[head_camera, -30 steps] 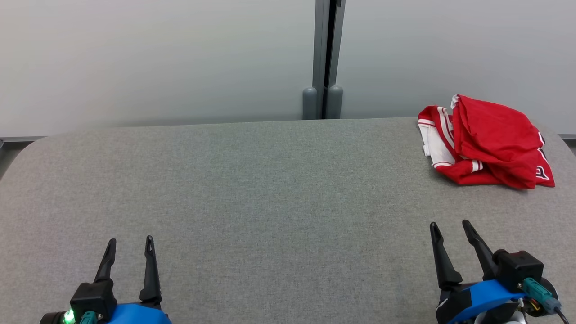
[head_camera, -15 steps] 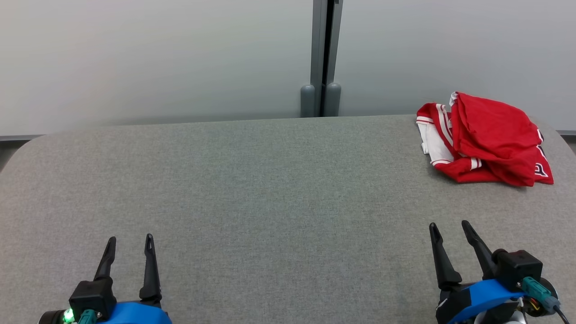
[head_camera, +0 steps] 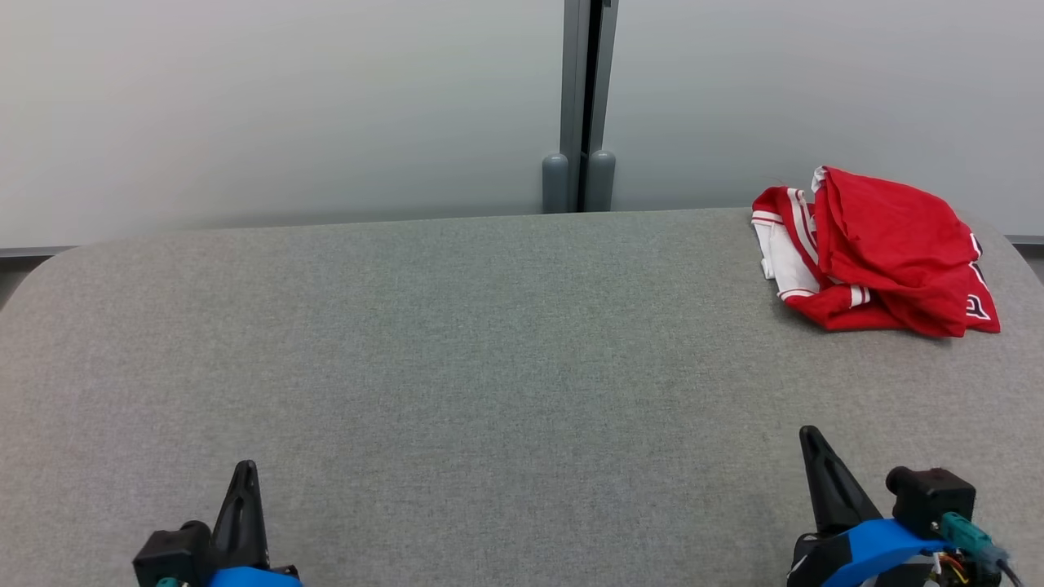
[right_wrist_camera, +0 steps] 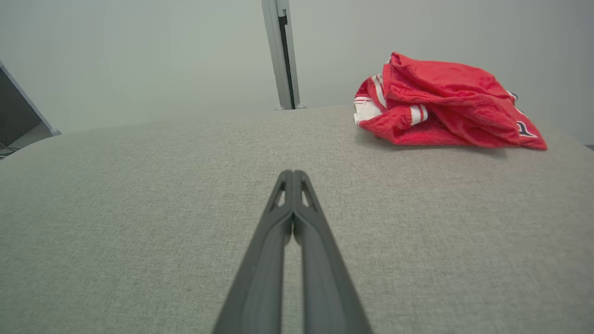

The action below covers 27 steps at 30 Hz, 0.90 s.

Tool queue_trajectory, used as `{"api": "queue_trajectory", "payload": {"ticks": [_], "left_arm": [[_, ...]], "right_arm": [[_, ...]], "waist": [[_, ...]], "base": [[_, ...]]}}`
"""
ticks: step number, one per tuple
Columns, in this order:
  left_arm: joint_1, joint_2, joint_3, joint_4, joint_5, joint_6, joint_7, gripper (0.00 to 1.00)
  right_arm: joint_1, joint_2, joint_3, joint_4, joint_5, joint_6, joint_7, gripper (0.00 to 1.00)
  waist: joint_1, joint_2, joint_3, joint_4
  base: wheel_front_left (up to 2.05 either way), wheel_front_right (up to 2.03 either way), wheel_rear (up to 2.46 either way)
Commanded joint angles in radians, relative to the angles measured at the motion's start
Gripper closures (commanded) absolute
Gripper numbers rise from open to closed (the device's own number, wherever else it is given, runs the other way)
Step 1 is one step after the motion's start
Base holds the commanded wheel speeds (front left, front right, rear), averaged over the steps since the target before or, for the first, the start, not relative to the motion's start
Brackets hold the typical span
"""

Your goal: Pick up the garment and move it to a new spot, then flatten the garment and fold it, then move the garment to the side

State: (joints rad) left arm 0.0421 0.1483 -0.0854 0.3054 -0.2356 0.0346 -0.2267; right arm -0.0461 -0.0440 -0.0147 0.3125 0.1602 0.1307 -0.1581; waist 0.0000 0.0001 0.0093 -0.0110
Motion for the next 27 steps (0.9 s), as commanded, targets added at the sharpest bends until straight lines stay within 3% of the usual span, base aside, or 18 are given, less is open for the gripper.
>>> {"api": "queue_trajectory", "payload": {"ticks": [1, 13, 27], "left_arm": [[-0.021, 0.003, 0.013, -0.012, -0.048, -0.007, 0.012, 1.00], [-0.044, -0.014, 0.044, -0.025, -0.282, -0.035, 0.067, 1.00], [-0.065, -0.029, 0.072, -0.033, -0.483, -0.059, 0.117, 1.00]], "right_arm": [[-0.013, -0.004, -0.010, -0.012, 0.051, 0.000, 0.011, 1.00], [-0.019, -0.004, -0.022, -0.028, 0.298, 0.000, 0.054, 1.00], [-0.028, -0.005, -0.036, -0.038, 0.510, 0.000, 0.093, 1.00]], "waist": [[0.0000, -0.0001, 0.000, 0.000], [0.0000, -0.0001, -0.001, 0.001], [0.0000, -0.0001, -0.001, 0.003]], "base": [[0.00, 0.00, 0.00], [0.00, 0.00, 0.00], [0.00, 0.00, 0.00]]}}
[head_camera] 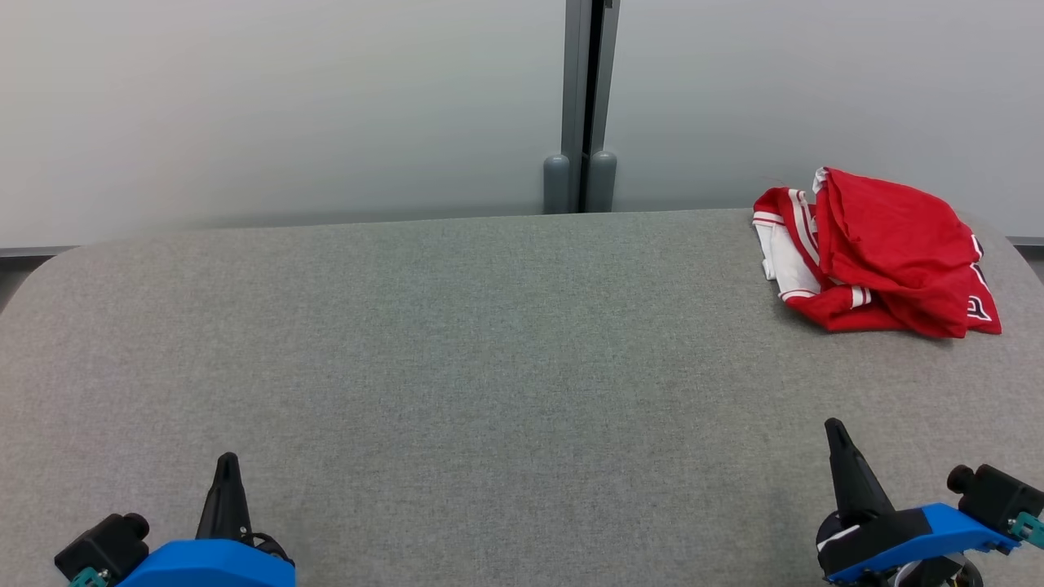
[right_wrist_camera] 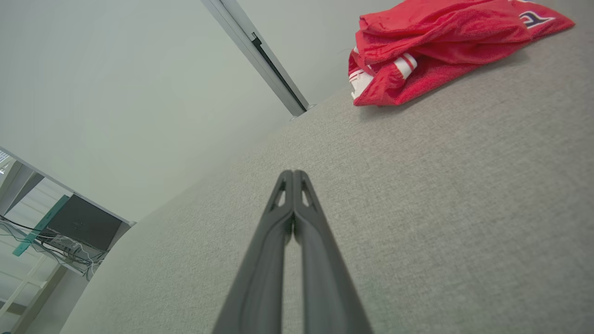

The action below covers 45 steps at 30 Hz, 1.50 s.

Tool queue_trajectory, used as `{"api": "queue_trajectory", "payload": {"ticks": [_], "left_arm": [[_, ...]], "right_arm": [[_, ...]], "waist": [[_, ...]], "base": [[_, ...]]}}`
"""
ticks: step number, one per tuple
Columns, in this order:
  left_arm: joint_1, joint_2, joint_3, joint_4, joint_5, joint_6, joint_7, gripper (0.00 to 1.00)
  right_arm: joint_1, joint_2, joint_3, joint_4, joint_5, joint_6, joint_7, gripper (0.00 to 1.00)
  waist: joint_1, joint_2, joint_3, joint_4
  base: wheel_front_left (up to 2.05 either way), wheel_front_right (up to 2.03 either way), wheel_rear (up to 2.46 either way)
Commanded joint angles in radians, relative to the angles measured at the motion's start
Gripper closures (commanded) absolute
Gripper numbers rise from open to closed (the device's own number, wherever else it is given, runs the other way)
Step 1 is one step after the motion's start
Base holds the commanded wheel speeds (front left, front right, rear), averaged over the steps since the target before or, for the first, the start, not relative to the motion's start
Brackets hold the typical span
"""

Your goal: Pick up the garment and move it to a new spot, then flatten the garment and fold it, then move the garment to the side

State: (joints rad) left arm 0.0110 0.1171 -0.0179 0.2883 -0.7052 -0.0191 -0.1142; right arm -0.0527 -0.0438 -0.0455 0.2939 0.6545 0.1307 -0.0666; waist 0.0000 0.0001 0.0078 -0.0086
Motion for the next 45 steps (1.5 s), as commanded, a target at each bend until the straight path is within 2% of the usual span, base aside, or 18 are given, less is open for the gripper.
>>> {"api": "queue_trajectory", "payload": {"ticks": [1, 23, 45], "left_arm": [[-0.036, 0.001, 0.006, -0.017, -0.027, -0.007, 0.008, 1.00], [-0.066, -0.020, 0.048, -0.027, -0.306, -0.041, 0.078, 1.00], [-0.090, -0.039, 0.081, -0.034, -0.530, -0.069, 0.135, 1.00]], "right_arm": [[-0.022, -0.005, -0.006, -0.020, 0.031, 0.000, 0.004, 1.00], [-0.037, -0.007, -0.026, -0.031, 0.324, 0.000, 0.061, 1.00], [-0.047, -0.008, -0.043, -0.039, 0.561, 0.000, 0.106, 1.00]], "waist": [[0.0000, -0.0001, 0.000, 0.000], [0.0000, -0.0001, -0.001, 0.002], [0.0000, -0.0001, -0.002, 0.004]], "base": [[0.00, 0.00, 0.00], [0.00, 0.00, 0.00], [0.00, 0.00, 0.00]]}}
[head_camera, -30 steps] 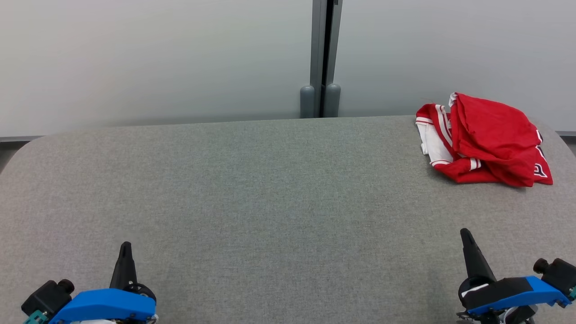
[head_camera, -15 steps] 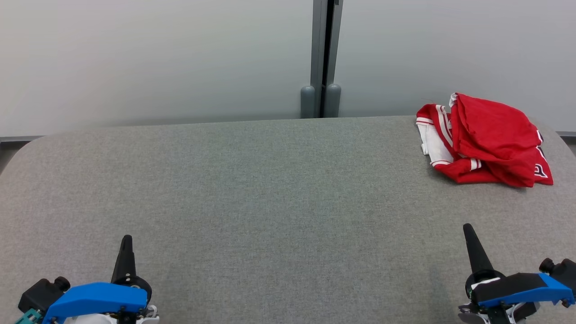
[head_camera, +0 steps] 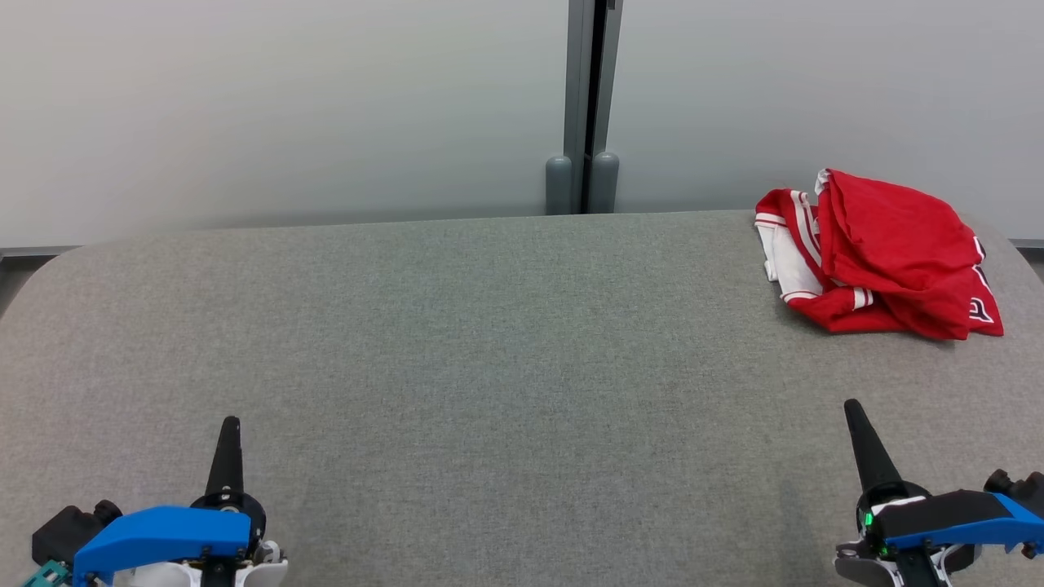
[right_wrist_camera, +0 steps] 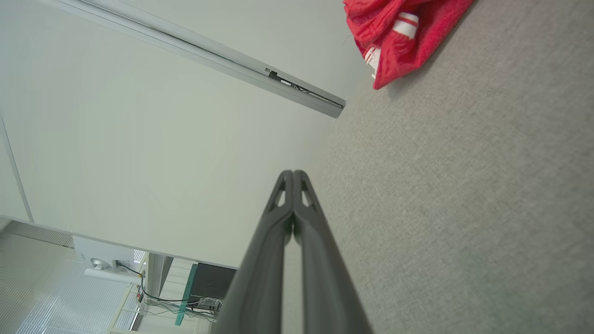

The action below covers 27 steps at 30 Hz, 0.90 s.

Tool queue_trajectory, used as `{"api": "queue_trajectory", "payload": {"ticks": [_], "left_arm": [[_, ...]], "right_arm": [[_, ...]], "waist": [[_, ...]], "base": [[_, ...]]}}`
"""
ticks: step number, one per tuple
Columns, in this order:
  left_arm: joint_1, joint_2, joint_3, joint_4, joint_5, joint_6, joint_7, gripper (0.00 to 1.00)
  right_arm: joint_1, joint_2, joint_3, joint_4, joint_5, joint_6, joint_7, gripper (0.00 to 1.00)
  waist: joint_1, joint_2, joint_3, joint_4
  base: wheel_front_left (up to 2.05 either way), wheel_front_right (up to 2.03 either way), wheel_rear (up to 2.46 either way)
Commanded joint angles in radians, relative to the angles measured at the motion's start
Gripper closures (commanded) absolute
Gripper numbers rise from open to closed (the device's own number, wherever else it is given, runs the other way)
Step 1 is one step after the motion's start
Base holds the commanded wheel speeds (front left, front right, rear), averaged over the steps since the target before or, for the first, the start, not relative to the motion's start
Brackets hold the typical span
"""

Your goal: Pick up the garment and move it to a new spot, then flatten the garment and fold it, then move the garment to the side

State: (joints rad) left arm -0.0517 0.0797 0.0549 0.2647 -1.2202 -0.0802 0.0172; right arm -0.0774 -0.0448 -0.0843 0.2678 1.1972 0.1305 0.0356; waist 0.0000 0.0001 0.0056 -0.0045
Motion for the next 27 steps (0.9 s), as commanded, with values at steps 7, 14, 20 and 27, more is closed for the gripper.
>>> {"api": "queue_trajectory", "payload": {"ticks": [7, 14, 20, 27], "left_arm": [[-0.032, -0.005, 0.018, -0.012, -0.077, -0.015, 0.020, 1.00], [-0.039, -0.009, 0.024, -0.014, -0.137, -0.022, 0.034, 1.00], [-0.043, -0.013, 0.032, -0.015, -0.184, -0.028, 0.047, 1.00], [-0.047, -0.017, 0.041, -0.017, -0.238, -0.035, 0.062, 1.00]], "right_arm": [[-0.026, -0.007, -0.009, -0.015, 0.085, 0.000, 0.016, 1.00], [-0.028, -0.008, -0.013, -0.018, 0.147, 0.000, 0.029, 1.00], [-0.028, -0.008, -0.016, -0.019, 0.198, 0.000, 0.039, 1.00], [-0.030, -0.008, -0.020, -0.021, 0.255, 0.000, 0.050, 1.00]], "waist": [[0.0000, -0.0001, 0.000, 0.001], [0.0000, -0.0001, -0.001, 0.001], [0.0000, -0.0001, -0.001, 0.002], [0.0000, -0.0001, -0.001, 0.002]], "base": [[0.00, 0.00, 0.00], [0.00, 0.00, 0.00], [0.00, 0.00, 0.00], [0.00, 0.00, 0.00]]}}
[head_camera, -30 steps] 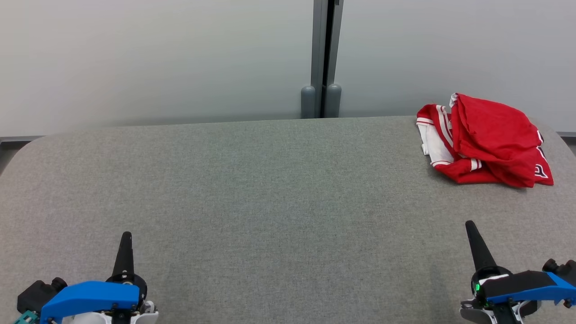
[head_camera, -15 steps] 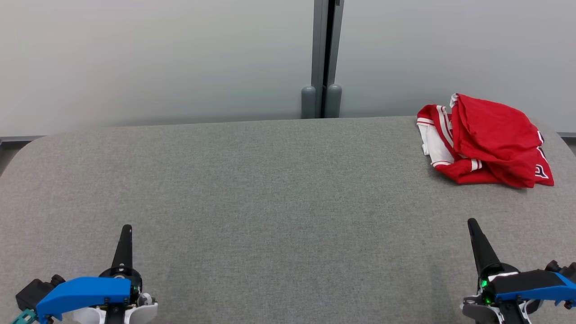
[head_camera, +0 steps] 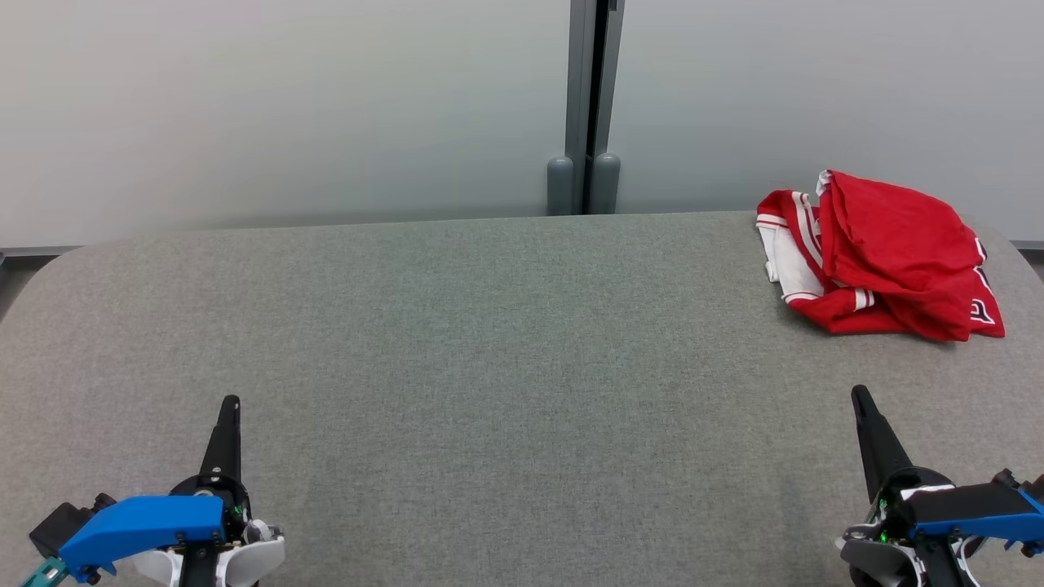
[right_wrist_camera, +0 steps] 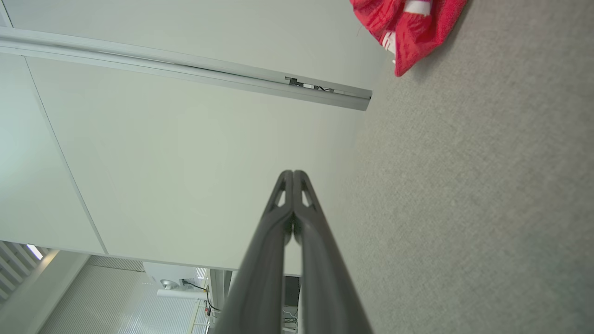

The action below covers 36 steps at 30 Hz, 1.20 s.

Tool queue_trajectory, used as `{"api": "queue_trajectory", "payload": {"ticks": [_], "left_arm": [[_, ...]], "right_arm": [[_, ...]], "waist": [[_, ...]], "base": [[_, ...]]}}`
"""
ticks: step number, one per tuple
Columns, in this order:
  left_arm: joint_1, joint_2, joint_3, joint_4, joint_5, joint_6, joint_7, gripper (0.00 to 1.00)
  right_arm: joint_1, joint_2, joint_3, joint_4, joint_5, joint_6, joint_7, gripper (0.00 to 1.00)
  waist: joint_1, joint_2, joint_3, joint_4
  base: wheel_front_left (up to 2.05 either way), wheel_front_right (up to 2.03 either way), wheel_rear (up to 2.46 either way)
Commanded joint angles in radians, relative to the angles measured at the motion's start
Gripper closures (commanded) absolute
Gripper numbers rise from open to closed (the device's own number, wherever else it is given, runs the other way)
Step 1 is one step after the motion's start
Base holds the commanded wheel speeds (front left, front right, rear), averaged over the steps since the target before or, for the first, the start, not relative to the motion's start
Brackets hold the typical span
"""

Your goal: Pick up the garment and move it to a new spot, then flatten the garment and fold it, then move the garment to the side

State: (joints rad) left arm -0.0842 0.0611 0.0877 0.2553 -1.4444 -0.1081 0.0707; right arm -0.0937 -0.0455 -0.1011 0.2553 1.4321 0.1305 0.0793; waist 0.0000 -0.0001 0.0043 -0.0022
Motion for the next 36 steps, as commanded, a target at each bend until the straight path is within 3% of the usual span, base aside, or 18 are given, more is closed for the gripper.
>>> {"api": "queue_trajectory", "payload": {"ticks": [1, 24, 36], "left_arm": [[-0.016, 0.000, 0.009, -0.008, -0.021, -0.009, 0.009, 1.00], [-0.031, -0.013, 0.029, -0.013, -0.171, -0.029, 0.047, 1.00], [-0.030, -0.013, 0.029, -0.012, -0.170, -0.026, 0.047, 1.00]], "right_arm": [[-0.014, -0.007, -0.004, -0.008, 0.027, 0.000, 0.007, 1.00], [-0.021, -0.008, -0.015, -0.012, 0.184, 0.000, 0.037, 1.00], [-0.021, -0.008, -0.015, -0.012, 0.182, 0.000, 0.037, 1.00]], "waist": [[0.0000, 0.0001, 0.000, 0.000], [0.0000, 0.0001, -0.001, 0.002], [0.0000, 0.0001, -0.001, 0.002]], "base": [[0.00, 0.00, 0.00], [0.00, 0.00, 0.00], [0.00, 0.00, 0.00]]}}
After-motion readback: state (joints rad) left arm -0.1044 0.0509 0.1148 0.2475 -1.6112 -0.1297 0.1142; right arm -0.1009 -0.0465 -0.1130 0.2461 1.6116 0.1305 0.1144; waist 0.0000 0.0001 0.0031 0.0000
